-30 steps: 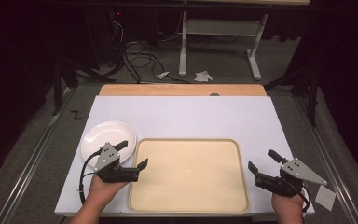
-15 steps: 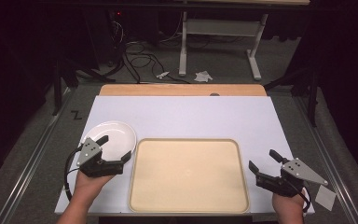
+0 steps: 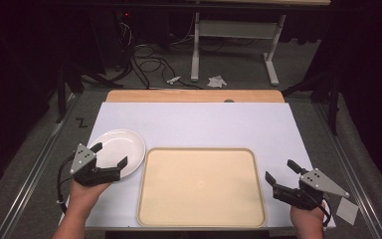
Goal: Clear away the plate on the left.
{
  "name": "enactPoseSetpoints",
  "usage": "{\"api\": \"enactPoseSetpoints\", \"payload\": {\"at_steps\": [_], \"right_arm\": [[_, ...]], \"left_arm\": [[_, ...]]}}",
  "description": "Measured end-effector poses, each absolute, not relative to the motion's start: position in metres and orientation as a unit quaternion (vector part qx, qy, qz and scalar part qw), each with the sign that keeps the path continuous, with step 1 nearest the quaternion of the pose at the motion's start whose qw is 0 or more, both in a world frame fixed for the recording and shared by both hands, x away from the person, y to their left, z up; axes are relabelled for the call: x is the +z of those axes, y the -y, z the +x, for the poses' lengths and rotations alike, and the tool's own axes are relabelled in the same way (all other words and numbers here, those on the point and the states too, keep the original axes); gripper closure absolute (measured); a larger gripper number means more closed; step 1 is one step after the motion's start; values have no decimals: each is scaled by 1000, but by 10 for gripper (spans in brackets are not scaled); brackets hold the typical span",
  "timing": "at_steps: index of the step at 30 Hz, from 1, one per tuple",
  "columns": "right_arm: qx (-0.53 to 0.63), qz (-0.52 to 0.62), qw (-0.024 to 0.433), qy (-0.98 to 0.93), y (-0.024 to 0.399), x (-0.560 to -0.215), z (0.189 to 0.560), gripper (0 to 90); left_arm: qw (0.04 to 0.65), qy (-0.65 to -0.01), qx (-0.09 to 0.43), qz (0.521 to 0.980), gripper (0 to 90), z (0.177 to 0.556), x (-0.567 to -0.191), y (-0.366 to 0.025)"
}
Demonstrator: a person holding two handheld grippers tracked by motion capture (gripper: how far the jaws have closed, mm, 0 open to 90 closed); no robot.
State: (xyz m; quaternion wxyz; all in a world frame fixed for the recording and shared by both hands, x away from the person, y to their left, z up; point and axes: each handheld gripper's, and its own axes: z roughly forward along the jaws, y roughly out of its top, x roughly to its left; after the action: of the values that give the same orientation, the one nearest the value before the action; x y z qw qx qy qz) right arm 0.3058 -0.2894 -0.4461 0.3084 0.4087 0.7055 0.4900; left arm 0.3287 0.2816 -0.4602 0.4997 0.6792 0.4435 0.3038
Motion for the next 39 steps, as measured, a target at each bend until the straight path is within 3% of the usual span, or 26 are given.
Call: {"api": "enactPoseSetpoints", "payload": {"at_steps": [18, 29, 39], "right_arm": [[490, 410, 308, -705, 290, -446, 306, 161], [492, 408, 307, -705, 290, -446, 306, 161], [493, 408, 307, -705, 290, -446, 306, 161]], "left_arm": [[460, -456, 323, 690, 0, 333, -467, -296], [333, -380, 360, 785, 14, 336, -480, -272], [264, -310, 358, 840, 63, 336, -491, -262]]}}
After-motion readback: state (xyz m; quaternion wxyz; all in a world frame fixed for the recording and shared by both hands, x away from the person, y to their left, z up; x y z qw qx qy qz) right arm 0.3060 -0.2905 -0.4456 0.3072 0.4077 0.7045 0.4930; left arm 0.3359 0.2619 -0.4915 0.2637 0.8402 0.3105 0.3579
